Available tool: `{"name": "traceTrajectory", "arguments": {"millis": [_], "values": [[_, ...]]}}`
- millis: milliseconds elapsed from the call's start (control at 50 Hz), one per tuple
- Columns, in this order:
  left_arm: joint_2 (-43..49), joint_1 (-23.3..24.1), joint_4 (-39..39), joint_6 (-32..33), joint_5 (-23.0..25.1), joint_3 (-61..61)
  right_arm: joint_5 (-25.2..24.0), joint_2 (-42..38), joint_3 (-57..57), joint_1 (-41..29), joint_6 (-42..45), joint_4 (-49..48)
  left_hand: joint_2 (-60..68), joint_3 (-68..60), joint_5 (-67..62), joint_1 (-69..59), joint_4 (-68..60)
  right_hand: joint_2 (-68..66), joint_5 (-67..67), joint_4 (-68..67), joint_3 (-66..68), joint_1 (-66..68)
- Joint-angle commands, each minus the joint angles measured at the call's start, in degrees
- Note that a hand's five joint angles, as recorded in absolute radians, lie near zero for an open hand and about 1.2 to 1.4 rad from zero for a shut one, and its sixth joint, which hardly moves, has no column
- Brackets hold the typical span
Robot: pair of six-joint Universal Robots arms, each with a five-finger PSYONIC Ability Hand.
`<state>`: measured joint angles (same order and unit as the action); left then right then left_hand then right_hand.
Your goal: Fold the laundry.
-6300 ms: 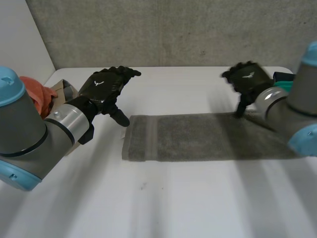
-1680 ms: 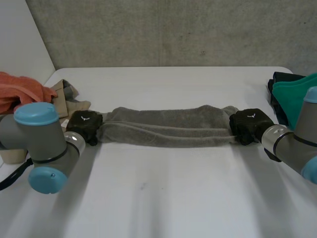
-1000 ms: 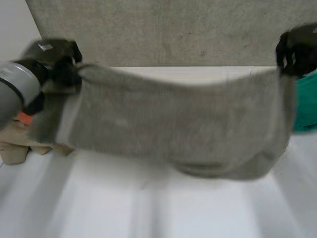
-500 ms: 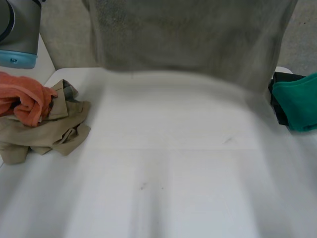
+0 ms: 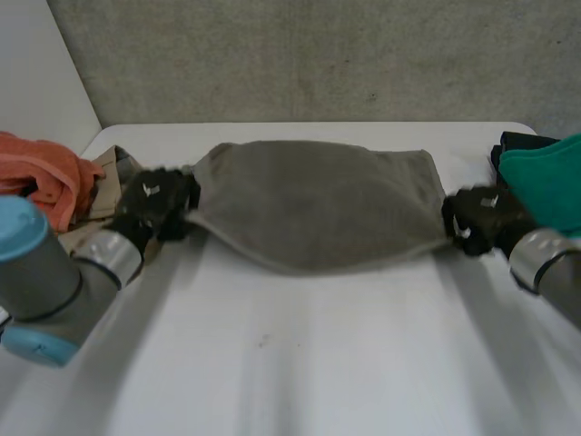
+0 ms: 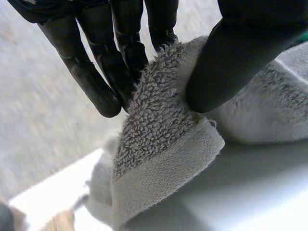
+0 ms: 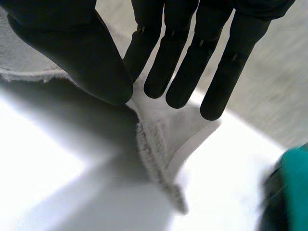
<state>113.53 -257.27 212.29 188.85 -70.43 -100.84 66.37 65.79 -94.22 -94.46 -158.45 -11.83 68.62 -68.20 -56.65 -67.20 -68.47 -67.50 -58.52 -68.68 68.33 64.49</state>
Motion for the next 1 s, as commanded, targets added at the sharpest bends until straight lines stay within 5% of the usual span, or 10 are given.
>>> {"name": "traceTrajectory", "arguments": {"millis": [20,120,280,600,820,860,900,1000], "values": [[2.13,-2.79,-0.47,4.16,0.91,-3.05,-0.71,-5.32,-1.06,0.33,4.29,-0.38,11.38,-11.8,-13.35,-12.8,-11.53,-12.5,-11.48,-11.32,11.67,15.51],[0.64,-4.29,-3.02,3.98,0.82,-2.61,-0.19,-4.1,0.26,0.94,3.5,1.28,11.38,-11.8,-13.35,-12.8,-11.53,-11.47,-10.46,-10.29,10.65,14.49],[-0.68,-4.2,-4.25,3.1,0.64,-2.26,1.04,-4.79,2.63,2.96,0.78,4.01,11.38,-11.8,-13.35,-12.8,-11.53,20.47,21.48,21.65,-21.3,-17.46],[0.11,-4.73,-5.39,1.87,-0.41,0.64,3.5,-10.06,6.93,4.2,-9.34,7.88,11.38,-11.8,-13.35,-12.8,-11.53,31.59,32.61,32.78,-32.42,-28.58],[-0.15,-4.64,-11.45,1.26,-1.73,1.35,4.21,-14.99,12.3,0.68,-14.61,7.17,11.38,-11.8,-13.35,-12.8,-11.53,24.72,25.73,25.9,-25.55,-21.71],[-0.15,-4.9,-12.42,1.26,-2.43,1.43,5.26,-15.6,12.91,0.24,-14.43,7.44,11.38,-11.8,-13.35,-12.8,-11.53,13.69,14.7,14.87,-14.51,-10.67],[-0.24,-5.08,-13.12,1.52,-2.96,1.35,6.05,-15.43,12.92,0.24,-14.08,7.61,11.38,-11.8,-13.35,-12.8,-11.53,-11.81,-10.8,-10.63,10.98,14.83],[-0.67,-5.96,-17.16,5.72,-3.05,0.82,6.67,-10.1,10.12,0.77,-7.18,8.49,11.38,-11.8,-13.35,-12.8,-11.53,-12.5,-11.48,-11.32,11.67,15.51]]}}
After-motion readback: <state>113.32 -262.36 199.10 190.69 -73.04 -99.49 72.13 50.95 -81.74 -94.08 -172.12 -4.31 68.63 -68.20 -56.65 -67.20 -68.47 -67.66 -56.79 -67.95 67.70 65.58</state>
